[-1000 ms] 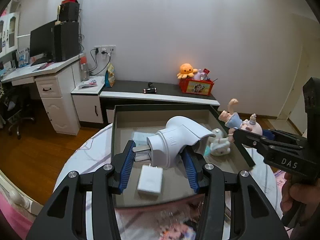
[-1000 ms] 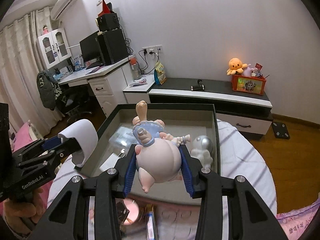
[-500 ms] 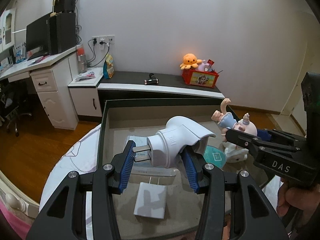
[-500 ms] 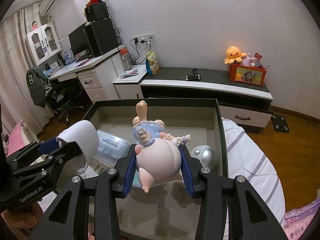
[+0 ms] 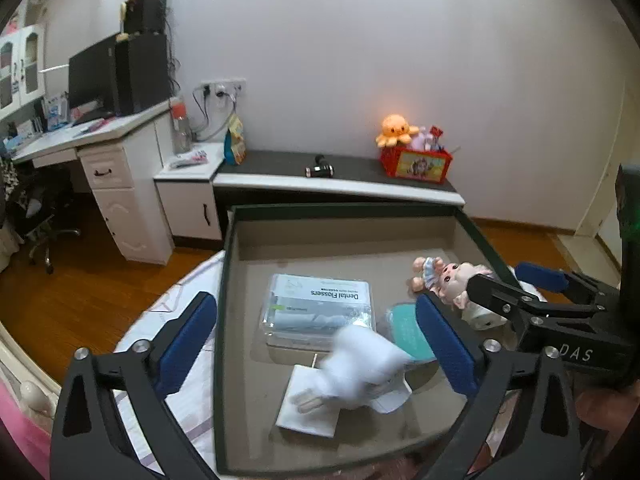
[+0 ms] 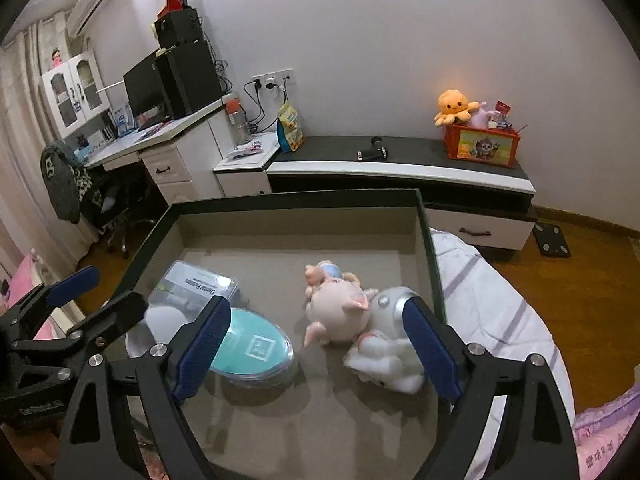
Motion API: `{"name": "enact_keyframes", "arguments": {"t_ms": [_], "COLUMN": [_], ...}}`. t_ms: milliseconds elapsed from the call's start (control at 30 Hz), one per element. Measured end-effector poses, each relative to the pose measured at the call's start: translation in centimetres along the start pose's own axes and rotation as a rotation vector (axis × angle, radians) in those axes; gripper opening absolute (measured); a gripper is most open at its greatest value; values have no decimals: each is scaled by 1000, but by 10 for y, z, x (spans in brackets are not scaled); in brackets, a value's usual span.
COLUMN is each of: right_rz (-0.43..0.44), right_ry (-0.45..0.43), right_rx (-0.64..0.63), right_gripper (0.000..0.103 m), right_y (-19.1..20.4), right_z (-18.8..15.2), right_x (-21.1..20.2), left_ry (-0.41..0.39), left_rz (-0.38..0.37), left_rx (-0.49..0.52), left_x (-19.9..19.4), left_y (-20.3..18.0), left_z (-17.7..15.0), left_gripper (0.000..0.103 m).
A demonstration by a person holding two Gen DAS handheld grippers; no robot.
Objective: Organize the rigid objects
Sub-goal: 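Carry the adapter and piggy doll over the pink box with both tools, then release the adapter and doll into the box and withdraw both tools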
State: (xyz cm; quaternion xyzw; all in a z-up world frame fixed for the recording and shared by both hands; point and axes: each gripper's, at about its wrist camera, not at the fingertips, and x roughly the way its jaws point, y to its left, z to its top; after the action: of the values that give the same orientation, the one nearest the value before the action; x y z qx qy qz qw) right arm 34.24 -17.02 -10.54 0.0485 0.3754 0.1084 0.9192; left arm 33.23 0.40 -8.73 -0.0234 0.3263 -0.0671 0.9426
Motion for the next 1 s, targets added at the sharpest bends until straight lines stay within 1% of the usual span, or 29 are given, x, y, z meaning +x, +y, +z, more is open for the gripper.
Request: {"name": "enact_keyframes", "arguments": {"t_ms": [100,300,467,667,833,1000], "right_rz": [1,-6,-14,-33,-45,-53], "right_ry": [-29,-116,-187,-247,-261,-247], "right_rx": [20,58,59,36,14,12], "right_gripper": [91,91,91,91,91,91], "right_y": [-1,1,11,27,40,45], "right_z": [-3,-12,-25,-47,-69,-97], "right_x": [-18,-73,-121,-169,-194,-207], "left_ry": [-30,-85,-113,-147,-168,-168], "left_rz": [-5,-8,11,28,43,51], "left_rx": [-19,-40,-51,-76,-81,-77], "left_x": [-23,-72,-111,-153,-183,-202], "left_y": [6,15,18,22,22,18], "left_z": [-2,-11,-24,-41,-58,-77], "left_gripper": [103,103,103,103,103,103]}}
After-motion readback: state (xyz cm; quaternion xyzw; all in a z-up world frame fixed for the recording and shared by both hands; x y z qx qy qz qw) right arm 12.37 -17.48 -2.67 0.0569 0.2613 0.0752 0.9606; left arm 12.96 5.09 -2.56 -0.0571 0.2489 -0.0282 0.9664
